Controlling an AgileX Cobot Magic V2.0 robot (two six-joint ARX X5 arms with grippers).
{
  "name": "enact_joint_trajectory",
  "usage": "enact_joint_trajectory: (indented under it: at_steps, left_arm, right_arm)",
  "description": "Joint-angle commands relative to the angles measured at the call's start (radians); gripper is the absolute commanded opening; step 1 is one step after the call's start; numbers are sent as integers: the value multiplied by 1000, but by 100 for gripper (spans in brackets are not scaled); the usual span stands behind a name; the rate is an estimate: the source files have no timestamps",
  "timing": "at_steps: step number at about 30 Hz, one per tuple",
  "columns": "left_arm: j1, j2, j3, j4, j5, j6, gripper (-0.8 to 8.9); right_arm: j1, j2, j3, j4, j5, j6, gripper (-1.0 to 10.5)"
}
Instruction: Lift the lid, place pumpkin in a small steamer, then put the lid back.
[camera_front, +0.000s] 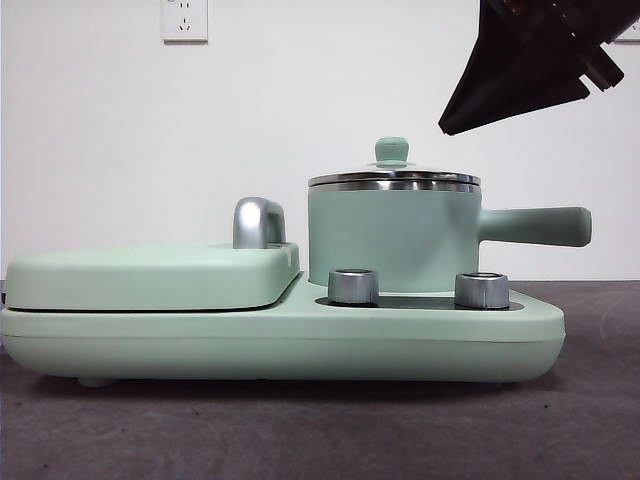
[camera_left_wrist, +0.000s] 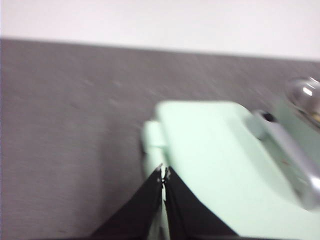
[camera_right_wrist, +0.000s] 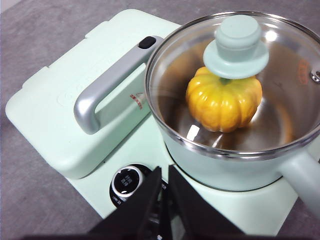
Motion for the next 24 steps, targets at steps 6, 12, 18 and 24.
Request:
enact_joint_trajectory:
  at_steps: [6, 12, 18, 24]
  left_arm:
    - [53, -265, -274, 151, -37, 16, 7]
    - [73, -404, -416, 170, -65, 11, 7]
    - [77, -428, -473, 156, -92, 11, 7]
    - [77, -428, -473, 169, -90, 8, 7]
  right_arm:
    - [7, 7, 16, 10, -3, 3, 19]
    - [7, 7, 16, 10, -3, 3, 19]
    - [7, 7, 16, 11, -3, 3, 19]
    - [7, 7, 16, 13, -2, 3, 19]
